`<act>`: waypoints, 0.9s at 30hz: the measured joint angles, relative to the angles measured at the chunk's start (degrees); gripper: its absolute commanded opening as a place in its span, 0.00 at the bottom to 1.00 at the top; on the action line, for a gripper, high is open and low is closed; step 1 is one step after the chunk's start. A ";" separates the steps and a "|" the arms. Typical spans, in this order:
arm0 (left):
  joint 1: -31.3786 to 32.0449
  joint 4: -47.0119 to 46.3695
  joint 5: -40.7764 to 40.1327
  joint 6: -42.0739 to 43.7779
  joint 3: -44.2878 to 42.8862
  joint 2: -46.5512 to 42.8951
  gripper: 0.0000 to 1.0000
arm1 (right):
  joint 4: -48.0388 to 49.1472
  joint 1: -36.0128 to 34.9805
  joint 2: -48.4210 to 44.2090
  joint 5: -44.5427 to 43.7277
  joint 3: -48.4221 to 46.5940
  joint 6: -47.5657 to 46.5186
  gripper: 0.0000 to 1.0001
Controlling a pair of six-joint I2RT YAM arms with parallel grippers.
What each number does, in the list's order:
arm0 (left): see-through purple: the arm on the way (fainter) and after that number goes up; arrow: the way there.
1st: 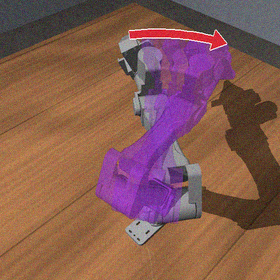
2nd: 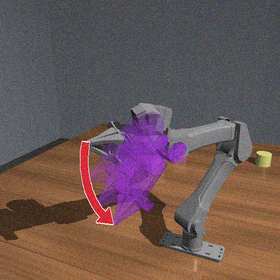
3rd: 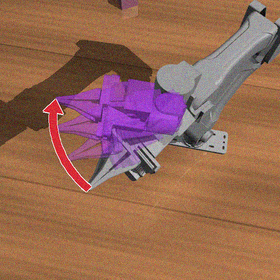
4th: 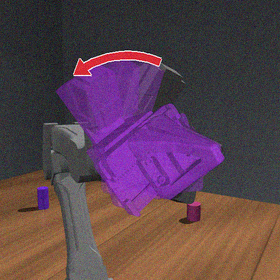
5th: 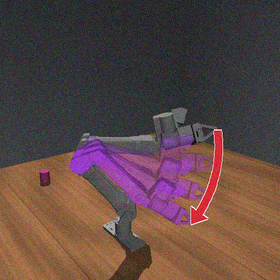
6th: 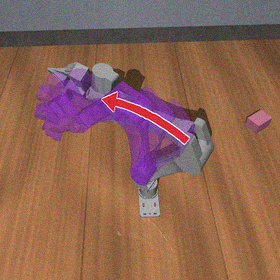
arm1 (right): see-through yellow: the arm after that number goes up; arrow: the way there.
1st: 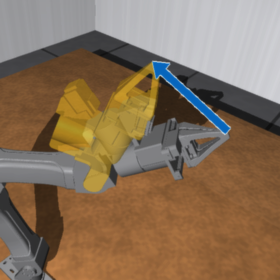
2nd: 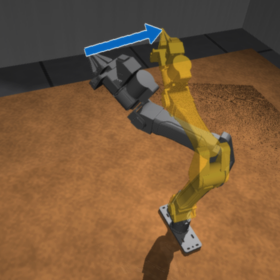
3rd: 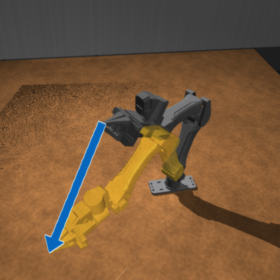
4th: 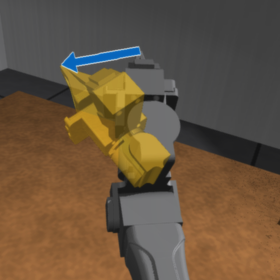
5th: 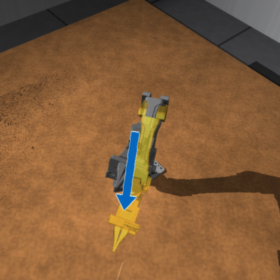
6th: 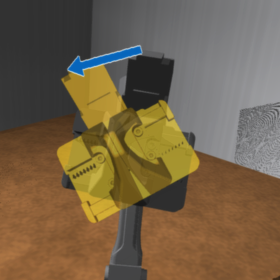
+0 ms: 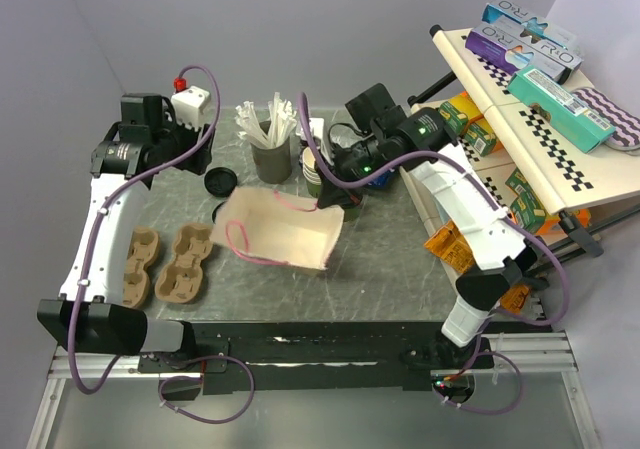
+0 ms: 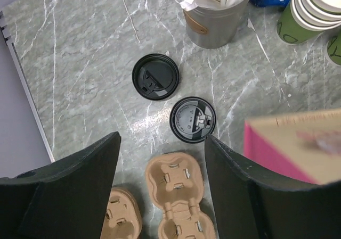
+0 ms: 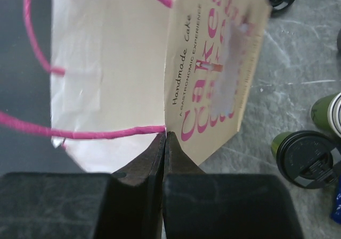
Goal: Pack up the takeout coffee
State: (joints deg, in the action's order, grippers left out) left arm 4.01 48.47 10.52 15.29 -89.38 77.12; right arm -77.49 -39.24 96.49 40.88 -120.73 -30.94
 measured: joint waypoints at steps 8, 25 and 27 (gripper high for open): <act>-0.31 2.10 -0.37 0.35 -3.96 2.34 0.70 | 0.35 0.00 2.67 -1.03 -1.60 2.47 0.00; -3.19 20.02 0.48 15.78 11.50 0.02 0.66 | 3.50 0.02 2.62 -6.45 1.97 3.52 0.00; -3.21 22.25 1.18 20.02 14.73 -0.81 0.63 | 3.85 0.02 2.62 -6.67 1.97 3.72 0.00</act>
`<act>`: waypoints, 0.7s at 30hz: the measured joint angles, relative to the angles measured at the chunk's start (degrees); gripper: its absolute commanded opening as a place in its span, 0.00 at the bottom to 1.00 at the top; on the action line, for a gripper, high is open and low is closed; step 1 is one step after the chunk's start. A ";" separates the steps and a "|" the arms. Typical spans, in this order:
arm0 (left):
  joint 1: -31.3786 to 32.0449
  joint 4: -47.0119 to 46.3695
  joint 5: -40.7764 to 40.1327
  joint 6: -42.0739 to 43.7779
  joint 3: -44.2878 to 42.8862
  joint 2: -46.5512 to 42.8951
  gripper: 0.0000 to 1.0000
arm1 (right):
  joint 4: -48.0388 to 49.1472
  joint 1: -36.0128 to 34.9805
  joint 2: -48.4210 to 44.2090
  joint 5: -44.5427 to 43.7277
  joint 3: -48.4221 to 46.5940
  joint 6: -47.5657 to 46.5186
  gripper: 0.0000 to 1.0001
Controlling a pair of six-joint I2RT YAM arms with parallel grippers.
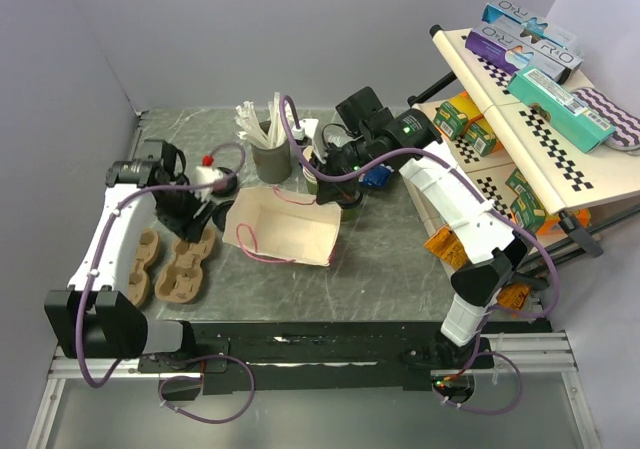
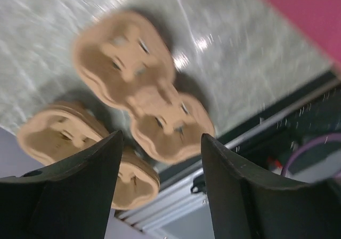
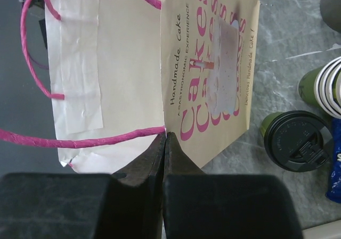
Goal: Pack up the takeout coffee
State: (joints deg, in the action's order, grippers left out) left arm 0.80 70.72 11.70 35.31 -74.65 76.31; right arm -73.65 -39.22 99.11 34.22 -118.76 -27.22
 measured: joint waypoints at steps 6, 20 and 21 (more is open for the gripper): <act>-1.25 3.02 -0.02 1.70 1.64 1.53 0.54 | 0.55 0.00 0.00 -0.63 0.24 0.79 0.00; -6.86 -7.04 0.98 -9.20 10.45 4.11 0.57 | 1.01 0.00 -0.09 -2.71 1.77 1.90 0.00; -6.86 -7.76 0.72 -9.64 11.26 4.11 0.57 | 1.03 0.00 -0.09 -2.71 1.77 1.90 0.00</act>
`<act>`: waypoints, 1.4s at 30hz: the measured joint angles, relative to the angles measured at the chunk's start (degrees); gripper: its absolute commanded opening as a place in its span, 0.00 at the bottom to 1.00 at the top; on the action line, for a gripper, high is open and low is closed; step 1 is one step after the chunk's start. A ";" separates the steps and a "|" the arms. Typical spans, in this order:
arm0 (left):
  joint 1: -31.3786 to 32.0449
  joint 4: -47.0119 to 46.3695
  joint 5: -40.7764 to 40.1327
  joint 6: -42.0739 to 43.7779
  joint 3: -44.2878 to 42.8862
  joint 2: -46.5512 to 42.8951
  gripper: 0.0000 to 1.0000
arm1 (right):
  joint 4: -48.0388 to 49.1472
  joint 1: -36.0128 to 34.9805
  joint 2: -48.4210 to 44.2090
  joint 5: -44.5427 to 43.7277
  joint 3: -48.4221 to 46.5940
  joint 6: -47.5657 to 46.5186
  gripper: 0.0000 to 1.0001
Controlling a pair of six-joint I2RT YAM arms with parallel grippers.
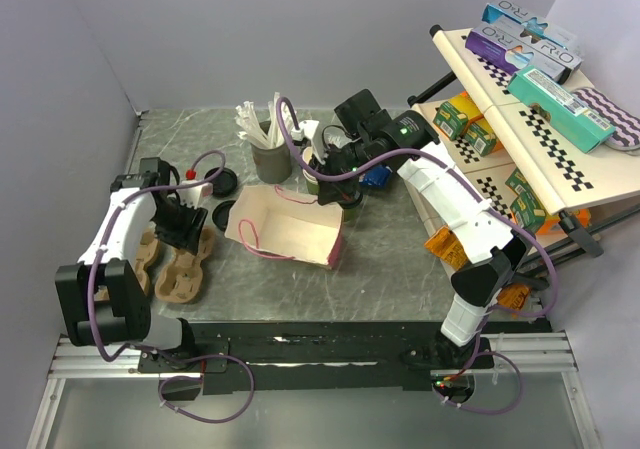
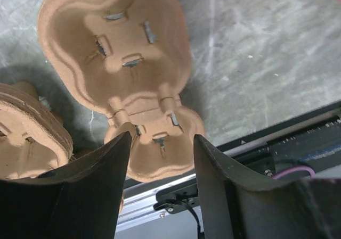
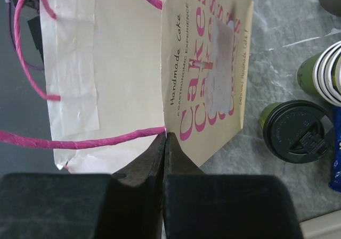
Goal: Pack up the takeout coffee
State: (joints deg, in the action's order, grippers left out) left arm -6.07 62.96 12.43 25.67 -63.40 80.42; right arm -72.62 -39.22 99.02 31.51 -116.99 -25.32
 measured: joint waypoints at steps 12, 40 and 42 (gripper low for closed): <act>0.00 -8.63 -4.87 -4.42 5.75 0.22 0.55 | -0.42 0.26 0.26 1.53 -0.76 -0.15 0.00; 0.00 -12.66 -6.32 -6.38 10.05 2.91 0.49 | -3.50 2.47 5.31 7.23 -5.55 0.09 0.00; 0.00 -12.76 -6.34 -6.75 10.27 2.91 0.47 | -3.48 2.47 5.31 7.10 -5.55 0.48 0.00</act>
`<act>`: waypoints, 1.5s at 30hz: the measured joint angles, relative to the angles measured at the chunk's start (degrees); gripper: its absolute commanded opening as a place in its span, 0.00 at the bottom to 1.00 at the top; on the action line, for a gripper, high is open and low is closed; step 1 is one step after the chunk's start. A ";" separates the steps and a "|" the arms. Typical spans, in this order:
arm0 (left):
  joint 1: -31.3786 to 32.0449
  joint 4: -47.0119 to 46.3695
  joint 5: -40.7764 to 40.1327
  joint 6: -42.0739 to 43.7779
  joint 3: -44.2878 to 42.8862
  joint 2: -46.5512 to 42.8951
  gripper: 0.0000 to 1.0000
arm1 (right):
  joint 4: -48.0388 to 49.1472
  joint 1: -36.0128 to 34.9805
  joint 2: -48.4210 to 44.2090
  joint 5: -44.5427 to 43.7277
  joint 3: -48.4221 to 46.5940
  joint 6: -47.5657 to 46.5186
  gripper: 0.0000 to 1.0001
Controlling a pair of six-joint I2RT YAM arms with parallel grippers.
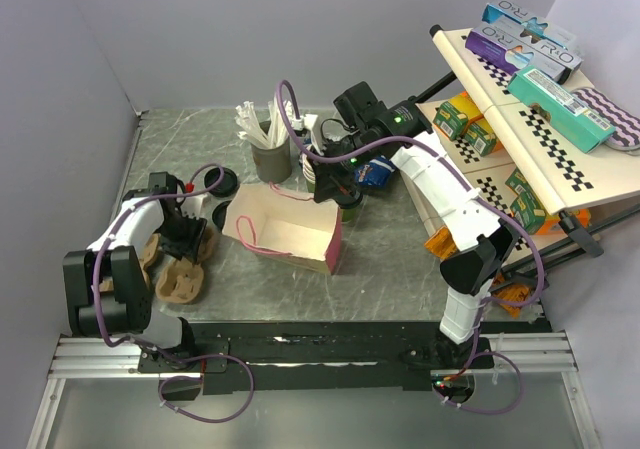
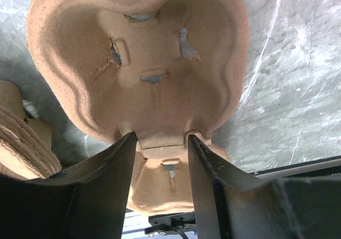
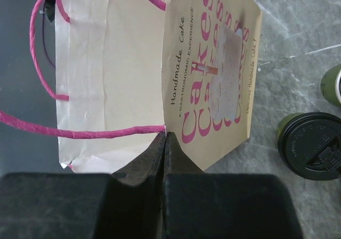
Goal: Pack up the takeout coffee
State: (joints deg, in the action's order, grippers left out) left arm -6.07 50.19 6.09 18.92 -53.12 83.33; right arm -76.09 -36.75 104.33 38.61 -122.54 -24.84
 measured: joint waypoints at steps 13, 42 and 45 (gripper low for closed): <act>0.00 -0.20 -0.17 -1.11 0.46 -0.04 0.48 | 0.57 0.04 0.00 -0.02 -0.11 0.59 0.00; 0.00 -9.40 -1.46 -3.15 11.10 -16.26 0.52 | 1.55 0.04 0.00 -0.20 -0.13 1.05 0.00; 0.00 -10.16 -1.44 -3.15 11.10 -15.56 0.51 | 1.57 0.04 0.00 -0.22 -0.13 1.05 0.00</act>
State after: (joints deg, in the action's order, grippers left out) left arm -6.07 40.03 4.64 15.77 -42.02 67.77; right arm -74.52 -36.71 104.33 38.39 -122.67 -23.79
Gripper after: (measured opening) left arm 0.520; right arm 0.008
